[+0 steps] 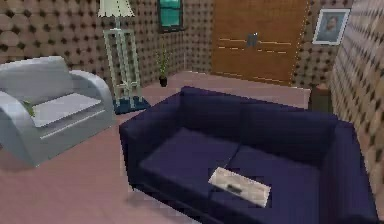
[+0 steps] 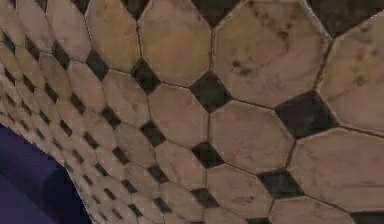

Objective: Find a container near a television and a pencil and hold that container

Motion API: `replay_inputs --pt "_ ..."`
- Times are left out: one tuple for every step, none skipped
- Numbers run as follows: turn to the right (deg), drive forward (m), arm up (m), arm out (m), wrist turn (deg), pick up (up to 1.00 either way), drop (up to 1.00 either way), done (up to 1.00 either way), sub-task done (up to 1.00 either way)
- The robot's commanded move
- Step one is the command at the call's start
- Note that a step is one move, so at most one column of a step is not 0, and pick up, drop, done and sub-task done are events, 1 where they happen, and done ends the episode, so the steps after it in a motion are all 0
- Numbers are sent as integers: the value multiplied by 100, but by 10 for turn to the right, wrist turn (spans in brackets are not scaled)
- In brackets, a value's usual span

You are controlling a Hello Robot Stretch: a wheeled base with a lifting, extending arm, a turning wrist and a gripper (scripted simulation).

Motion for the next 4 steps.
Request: replay_inputs --pt "-450 0 0 0 0 0 0 0 0" --pt "-150 0 0 0 0 0 0 0 0" --pt "0 10 0 0 0 0 0 0 0" --pt "-450 0 0 0 0 0 0 0 0"
